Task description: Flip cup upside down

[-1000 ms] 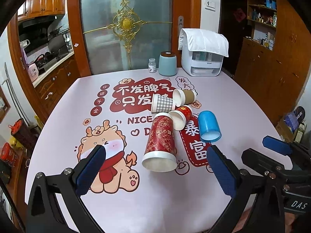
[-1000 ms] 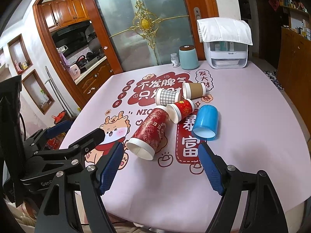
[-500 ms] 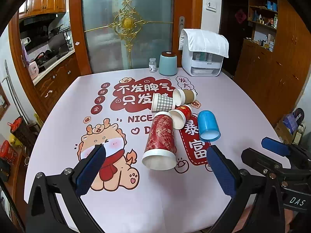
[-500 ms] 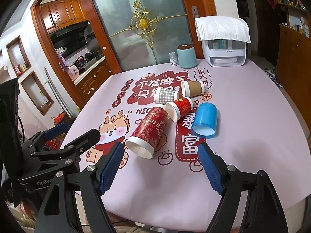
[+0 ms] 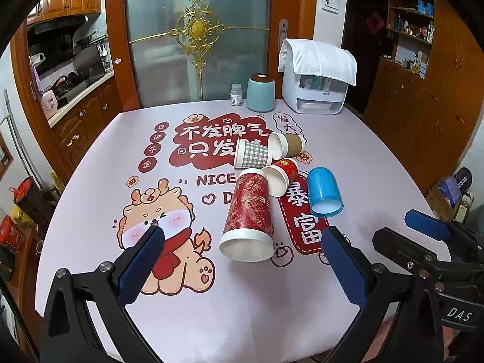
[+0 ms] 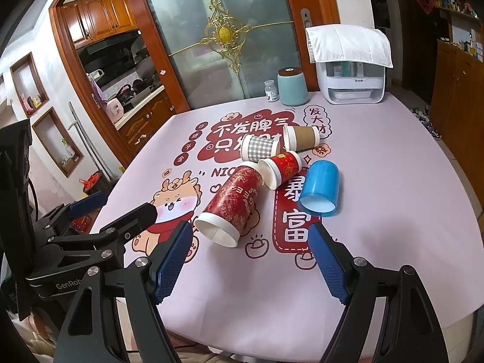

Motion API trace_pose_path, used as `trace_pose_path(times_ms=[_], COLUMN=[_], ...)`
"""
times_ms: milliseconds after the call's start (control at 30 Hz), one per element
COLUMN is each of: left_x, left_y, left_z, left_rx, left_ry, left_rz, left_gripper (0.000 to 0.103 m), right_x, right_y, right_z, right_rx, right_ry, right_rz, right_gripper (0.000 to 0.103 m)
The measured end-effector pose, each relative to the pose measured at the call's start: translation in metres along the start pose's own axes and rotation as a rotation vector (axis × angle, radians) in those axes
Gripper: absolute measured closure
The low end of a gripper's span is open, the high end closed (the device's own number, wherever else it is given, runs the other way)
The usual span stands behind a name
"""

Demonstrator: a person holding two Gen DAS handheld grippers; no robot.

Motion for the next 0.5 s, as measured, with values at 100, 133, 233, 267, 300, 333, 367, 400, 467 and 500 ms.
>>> trace_pose_path(times_ms=[100, 133, 233, 267, 300, 333, 367, 400, 467, 500], left_x=[-0.0014, -0.0022, -0.0017, -0.0016, -0.0014, -0.0013, -0.0014, -0.0014, -0.0011, -0.0011], left_y=[-0.0026, -0.004, -0.0042, -0.004, -0.0047, -0.005, -0.006, -0.0069, -0.0062, -0.007], left_z=[0.0005, 0.0009, 0.0013, 0.0013, 0.0015, 0.0015, 0.0015, 0.0015, 0.0017, 0.0018], left_rx=[0.003, 0.002, 0.003, 0.003, 0.004, 0.004, 0.003, 0.002, 0.003, 0.003], left_ry=[0.004, 0.004, 0.004, 0.005, 0.005, 0.005, 0.005, 0.004, 0.005, 0.005], left_rz=[0.008, 0.01, 0.009, 0.008, 0.009, 0.01, 0.011, 0.012, 0.011, 0.012], left_gripper=[0.001, 0.001, 0.001, 0.001, 0.001, 0.001, 0.001, 0.001, 0.001, 0.001], right_x=[-0.0025, -0.0022, -0.0031, -0.003, -0.0025, -0.003, -0.0028, -0.0033, -0.0046, -0.005], right_y=[-0.0021, -0.0021, -0.0019, -0.0018, -0.0011, -0.0019, -0.0016, -0.002, -0.0035, -0.0042], right_z=[0.0, -0.0003, 0.0005, 0.0003, 0.0003, 0.0001, 0.0002, -0.0003, -0.0017, -0.0023], right_rx=[0.003, 0.002, 0.002, 0.002, 0.002, 0.002, 0.002, 0.002, 0.002, 0.002], right_ry=[0.0, 0.0, 0.001, 0.001, 0.0, 0.0, 0.0, -0.001, -0.001, -0.002], right_rz=[0.004, 0.003, 0.005, 0.005, 0.004, 0.005, 0.004, 0.004, 0.006, 0.007], right_gripper=[0.023, 0.023, 0.023, 0.023, 0.023, 0.023, 0.023, 0.023, 0.023, 0.023])
Point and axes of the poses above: each gripper's, at about its wrist camera, not at the fingertips, and y roughly against the way its jaws point, z to its left, x to its underside, the point moved 1 cm from there along -y, roughly the way its jaws point, and after that the axes turned 5 degrees about z, right-handed, at the moved point
